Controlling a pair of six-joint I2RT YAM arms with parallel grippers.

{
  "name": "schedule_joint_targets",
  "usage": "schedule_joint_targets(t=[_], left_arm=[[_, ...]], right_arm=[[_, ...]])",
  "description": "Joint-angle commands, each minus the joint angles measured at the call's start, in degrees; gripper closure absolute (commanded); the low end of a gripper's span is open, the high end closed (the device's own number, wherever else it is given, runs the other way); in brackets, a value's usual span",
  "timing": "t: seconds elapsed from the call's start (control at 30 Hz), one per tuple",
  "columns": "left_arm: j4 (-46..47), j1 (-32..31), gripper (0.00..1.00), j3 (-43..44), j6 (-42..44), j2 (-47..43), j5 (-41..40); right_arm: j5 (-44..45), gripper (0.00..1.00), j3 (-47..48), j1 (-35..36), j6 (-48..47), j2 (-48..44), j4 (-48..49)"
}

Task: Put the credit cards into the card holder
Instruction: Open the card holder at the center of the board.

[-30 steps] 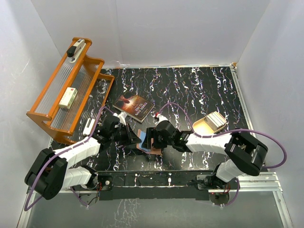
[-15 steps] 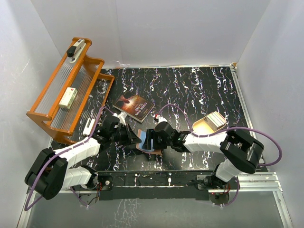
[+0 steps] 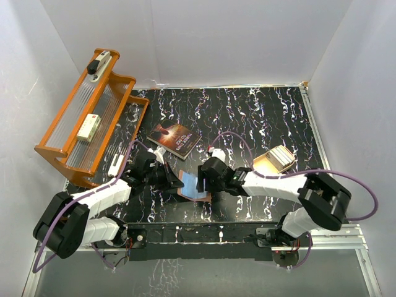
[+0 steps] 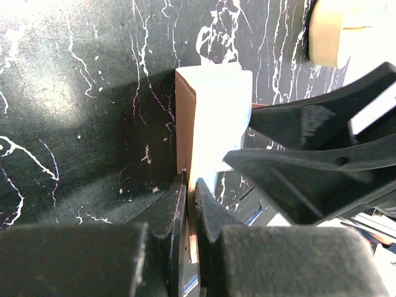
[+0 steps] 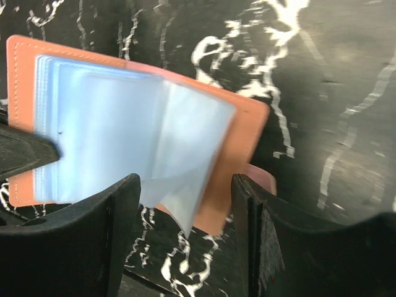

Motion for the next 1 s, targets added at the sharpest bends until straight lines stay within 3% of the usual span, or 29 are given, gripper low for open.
schedule_joint_targets(t=[0.0,0.17,0.33,0.7,0.97], left_arm=[[-1.3,-0.1,1.0,1.4,0.7,0.0,1.3],[0.6,-0.1,1.0,0.5,-0.1,0.3,1.7],[0.5,-0.1,1.0,1.2,0.0,0.6,2.5],[0.0,-0.1,1.0,1.1,-0.4,0.2,2.2],[0.0,-0.1,1.0,1.2,-0.6,0.5,2.2]], right_arm=[[11.1,0.42,3.5,-0.1,-0.8,-7.3,-11.5],[9.1,0.45,6.5,-0.1,-1.0,-7.7,-11.6],[4.2,0.54,7.7,0.8,-2.2,-6.1,-4.5],[-2.9,0.38,6.4,1.7,-1.3,1.0,3.6],[-3.7,0.37,3.8,1.8,-1.0,3.3,6.7]])
